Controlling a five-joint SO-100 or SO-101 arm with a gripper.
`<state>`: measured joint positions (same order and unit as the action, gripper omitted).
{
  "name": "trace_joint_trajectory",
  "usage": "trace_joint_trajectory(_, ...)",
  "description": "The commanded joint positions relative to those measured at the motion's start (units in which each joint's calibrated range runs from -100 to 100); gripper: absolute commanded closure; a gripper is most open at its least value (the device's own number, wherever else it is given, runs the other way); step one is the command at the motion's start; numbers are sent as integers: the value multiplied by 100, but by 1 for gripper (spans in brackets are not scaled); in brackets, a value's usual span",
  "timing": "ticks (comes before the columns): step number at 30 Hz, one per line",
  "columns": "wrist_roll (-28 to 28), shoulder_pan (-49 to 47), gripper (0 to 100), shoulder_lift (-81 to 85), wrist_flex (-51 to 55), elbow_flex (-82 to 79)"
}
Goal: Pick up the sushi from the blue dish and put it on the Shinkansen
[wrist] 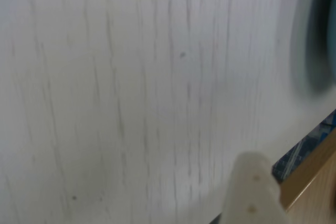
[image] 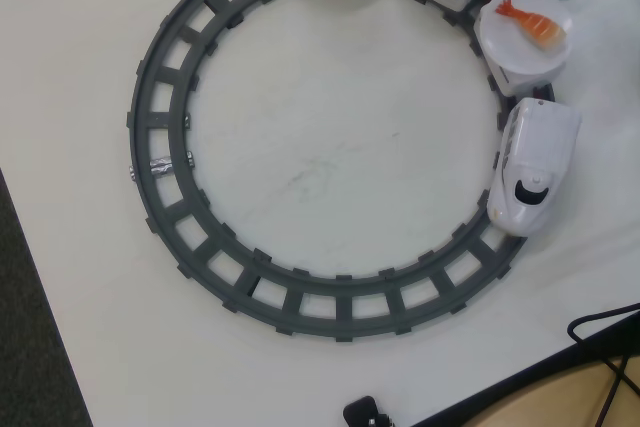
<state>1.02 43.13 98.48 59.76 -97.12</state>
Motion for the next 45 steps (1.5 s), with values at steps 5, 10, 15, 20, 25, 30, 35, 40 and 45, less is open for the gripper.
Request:
trace_joint_trajectory(5,40,-43,71,43,-15,35)
trace_joint_trajectory(10,55,-43,71,43,-15,35)
trace_joint_trajectory(15,-18,27,71,43,-23,197)
trace_joint_trajectory(20,-333,18,71,-40,208,906)
trace_joint_trajectory(25,-306,-52,71,-49,1226,2827)
trace_joint_trajectory(30,-259,-369,71,-558,1988,4739)
trace_joint_trajectory(35,-217,-431,71,-2629,2210,6247)
trace_joint_trajectory(40,-280,-422,71,-5151,2150,7827)
trace_joint_trajectory(45,-647,-123,71,-7431,2167,9793)
